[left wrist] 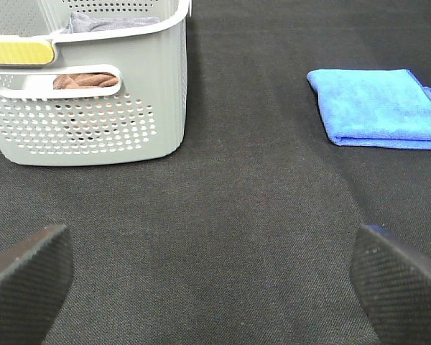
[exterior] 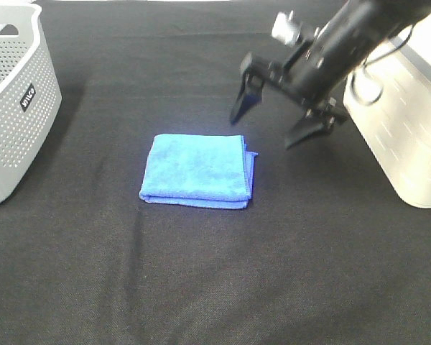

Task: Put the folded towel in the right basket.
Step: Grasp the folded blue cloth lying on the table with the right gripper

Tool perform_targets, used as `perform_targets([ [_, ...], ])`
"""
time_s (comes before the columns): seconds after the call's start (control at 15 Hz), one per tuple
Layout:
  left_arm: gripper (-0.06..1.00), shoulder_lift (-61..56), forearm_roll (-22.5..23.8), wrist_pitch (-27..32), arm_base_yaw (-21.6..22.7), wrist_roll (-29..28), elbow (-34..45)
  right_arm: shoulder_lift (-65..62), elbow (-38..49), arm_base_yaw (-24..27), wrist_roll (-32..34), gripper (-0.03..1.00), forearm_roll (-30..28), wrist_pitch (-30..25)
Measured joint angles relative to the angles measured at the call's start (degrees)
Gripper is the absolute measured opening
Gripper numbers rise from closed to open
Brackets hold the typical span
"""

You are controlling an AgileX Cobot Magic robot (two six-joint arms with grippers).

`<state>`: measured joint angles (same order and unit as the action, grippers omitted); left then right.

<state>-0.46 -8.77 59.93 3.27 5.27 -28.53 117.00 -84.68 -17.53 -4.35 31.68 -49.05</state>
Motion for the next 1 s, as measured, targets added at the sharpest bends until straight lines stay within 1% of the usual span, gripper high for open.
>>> perform_targets([
  [0.2,0.97,0.0,0.0,0.0,0.0,0.0,0.0,5.3,-0.2,0.1,-0.6,0.94,-0.1,4.6],
  [0.27,0.97,0.0,0.0,0.0,0.0,0.0,0.0,6.6,-0.6,0.5,-0.6,0.94,-0.2,5.3],
  [0.47,0.97,0.0,0.0,0.0,0.0,0.0,0.0,9.9,-1.5,2.0,-0.6,0.93,0.0,6.1],
  [0.87,0.97,0.0,0.0,0.0,0.0,0.0,0.0,12.9,-2.7,1.9,-1.0,0.92,2.8,5.8],
  [0.93,0.97,0.0,0.0,0.0,0.0,0.0,0.0,13.3,-2.9,1.4,-1.0,0.92,3.3,5.9],
  [1.0,0.97,0.0,0.0,0.0,0.0,0.0,0.0,14.3,-3.4,-0.6,-1.0,0.9,5.4,6.3],
])
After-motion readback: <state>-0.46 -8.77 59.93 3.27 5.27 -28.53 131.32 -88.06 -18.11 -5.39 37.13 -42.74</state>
